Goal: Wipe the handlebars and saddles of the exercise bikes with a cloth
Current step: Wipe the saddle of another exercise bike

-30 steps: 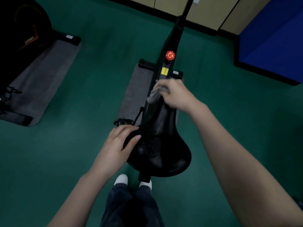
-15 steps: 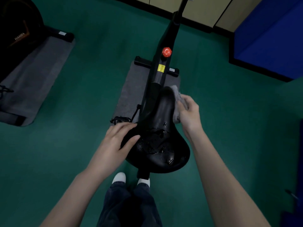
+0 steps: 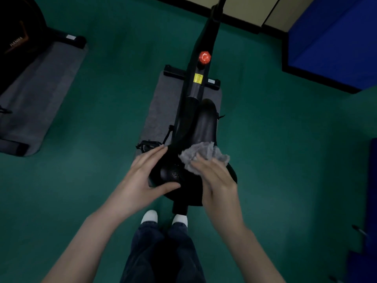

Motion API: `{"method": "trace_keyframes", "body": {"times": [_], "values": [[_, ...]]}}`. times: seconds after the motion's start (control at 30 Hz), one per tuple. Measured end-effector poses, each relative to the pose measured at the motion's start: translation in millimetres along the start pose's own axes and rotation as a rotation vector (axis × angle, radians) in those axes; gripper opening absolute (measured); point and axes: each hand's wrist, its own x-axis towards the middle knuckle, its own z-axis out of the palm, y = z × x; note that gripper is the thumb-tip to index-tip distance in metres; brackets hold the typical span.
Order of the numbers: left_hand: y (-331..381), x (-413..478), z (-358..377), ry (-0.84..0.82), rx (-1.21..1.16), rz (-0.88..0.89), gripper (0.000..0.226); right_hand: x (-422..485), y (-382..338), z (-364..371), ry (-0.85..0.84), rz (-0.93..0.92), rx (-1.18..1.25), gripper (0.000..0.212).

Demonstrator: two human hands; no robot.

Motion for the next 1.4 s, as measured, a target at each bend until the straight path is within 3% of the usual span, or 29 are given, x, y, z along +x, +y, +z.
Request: {"method": "trace_keyframes", "body": {"times": [0.07,0.2,0.37,0.43,0.6,0.73,0.97,1.13,1.23,1.33,1.4], "values": [[-2,-1,-2,-0.049,-0.001,0.006,0.105,0,11,-8,-0.003,-0.02,-0.023,0.043],[-5,-2,-2,-0.082,0.027,0.021,0.119,9,9,-2,0.154,0.142,-0.009,0.04],[-8,-2,3,-0.049,0.054,0.042,0.116,-24,0,13,0.086,-0.077,-0.022,0.043],[-9,-2,4,-0.035,0.046,0.046,0.114,-31,14,5,0.103,-0.078,-0.038,0.045],[-12,-1,7,-0.012,0.011,0.065,0.111,-13,39,-4,0.218,0.177,0.08,0.036],[-14,-1,8,0.0,0.004,0.068,0.11,21,49,-6,0.217,0.352,0.276,0.039],[-13,-1,9,0.007,-0.008,0.059,0.111,-31,54,-9,0.192,0.134,0.304,0.043],[-14,0,10,0.021,-0.005,0.077,0.112,24,78,-6,0.081,0.448,0.553,0.039],[-15,2,12,0.028,-0.008,0.078,0.111,40,89,-3,0.02,0.495,0.665,0.035],[-16,2,12,0.037,-0.033,0.073,0.11,23,104,-3,0.029,0.572,0.839,0.03],[-17,2,12,0.044,-0.049,0.074,0.109,9,109,0,0.078,0.718,1.018,0.026]]}}
